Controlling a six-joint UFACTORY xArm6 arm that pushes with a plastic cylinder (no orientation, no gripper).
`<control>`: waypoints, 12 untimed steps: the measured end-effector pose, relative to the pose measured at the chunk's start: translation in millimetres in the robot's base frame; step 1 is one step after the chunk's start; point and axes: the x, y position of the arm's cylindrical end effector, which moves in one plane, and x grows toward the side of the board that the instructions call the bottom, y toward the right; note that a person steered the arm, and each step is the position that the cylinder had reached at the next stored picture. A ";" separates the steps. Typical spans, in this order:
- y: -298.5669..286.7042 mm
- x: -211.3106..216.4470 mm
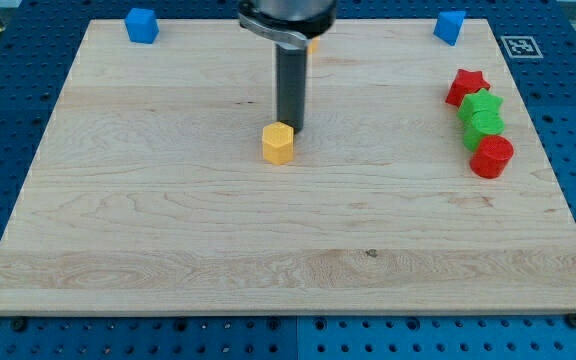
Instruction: Slide the yellow hexagon to the bottom center
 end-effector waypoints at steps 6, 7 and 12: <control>54.4 34.8; 54.6 47.1; 39.8 111.0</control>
